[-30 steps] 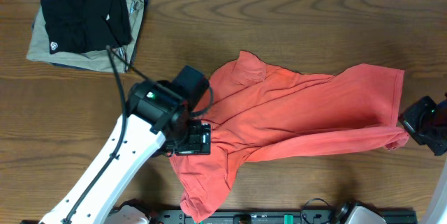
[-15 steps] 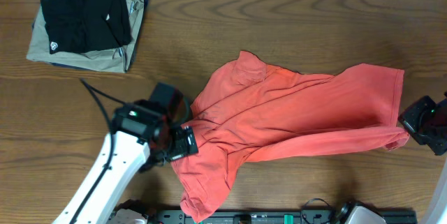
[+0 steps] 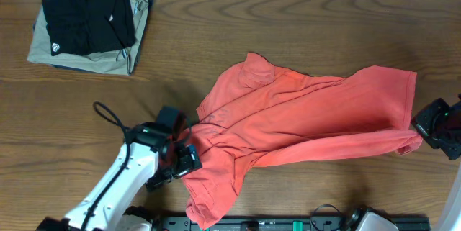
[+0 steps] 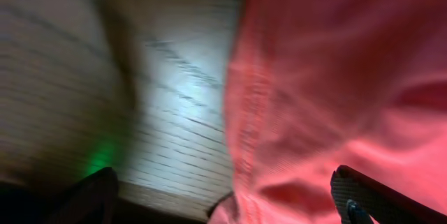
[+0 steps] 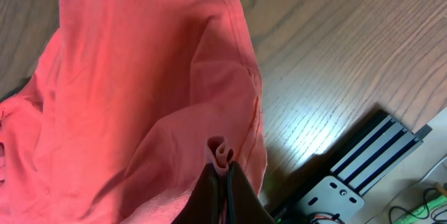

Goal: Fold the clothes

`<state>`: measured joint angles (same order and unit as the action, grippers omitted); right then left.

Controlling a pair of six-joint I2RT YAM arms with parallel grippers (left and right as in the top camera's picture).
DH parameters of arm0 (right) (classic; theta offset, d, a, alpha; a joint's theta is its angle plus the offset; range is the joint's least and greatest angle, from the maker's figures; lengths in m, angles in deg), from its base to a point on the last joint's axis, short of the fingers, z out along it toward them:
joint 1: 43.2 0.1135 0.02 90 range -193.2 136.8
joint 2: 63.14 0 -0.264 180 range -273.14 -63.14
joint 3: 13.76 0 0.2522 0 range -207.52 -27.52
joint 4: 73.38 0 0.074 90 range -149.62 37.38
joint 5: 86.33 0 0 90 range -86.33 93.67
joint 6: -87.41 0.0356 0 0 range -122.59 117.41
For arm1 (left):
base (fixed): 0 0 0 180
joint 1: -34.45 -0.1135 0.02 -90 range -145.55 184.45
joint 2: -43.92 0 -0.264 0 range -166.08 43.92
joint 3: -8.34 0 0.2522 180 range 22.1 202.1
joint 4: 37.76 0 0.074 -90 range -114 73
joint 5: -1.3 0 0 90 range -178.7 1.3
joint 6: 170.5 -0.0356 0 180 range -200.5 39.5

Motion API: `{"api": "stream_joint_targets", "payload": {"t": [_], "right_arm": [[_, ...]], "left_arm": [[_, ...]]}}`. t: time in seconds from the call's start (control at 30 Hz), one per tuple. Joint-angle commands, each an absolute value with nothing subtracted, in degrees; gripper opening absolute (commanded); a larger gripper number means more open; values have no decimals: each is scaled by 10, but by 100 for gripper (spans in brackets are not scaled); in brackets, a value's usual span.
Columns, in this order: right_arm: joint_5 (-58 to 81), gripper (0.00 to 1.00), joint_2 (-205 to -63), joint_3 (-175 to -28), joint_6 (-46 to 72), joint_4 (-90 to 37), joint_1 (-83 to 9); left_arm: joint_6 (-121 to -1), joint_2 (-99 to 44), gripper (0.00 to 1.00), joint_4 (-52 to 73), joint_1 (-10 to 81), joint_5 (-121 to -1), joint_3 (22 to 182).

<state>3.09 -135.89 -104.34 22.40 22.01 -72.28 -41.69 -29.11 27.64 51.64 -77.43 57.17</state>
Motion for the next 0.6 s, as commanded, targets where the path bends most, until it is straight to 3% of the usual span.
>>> {"api": "stream_joint_targets", "payload": {"t": [0.0, 0.27, 0.4, 0.5, 0.57], "right_arm": [[30, 1, -1355, -1051, 215, 219, -723], [31, 1, -1355, -1051, 216, 218, -723], [31, 1, -1355, -1051, 215, 218, -723], [31, 1, -1355, -1051, 215, 217, -723], [31, 1, -1355, -1051, 216, 216, -723]], "left_arm": [[-432, -315, 99, 266, 500, -768, 561], [-438, -383, 88, 223, 500, -738, 559], [-458, -417, 75, 203, 500, -709, 559], [-460, -435, 51, 193, 500, -696, 559], [-463, -442, 25, 190, 500, -692, 559]]}}
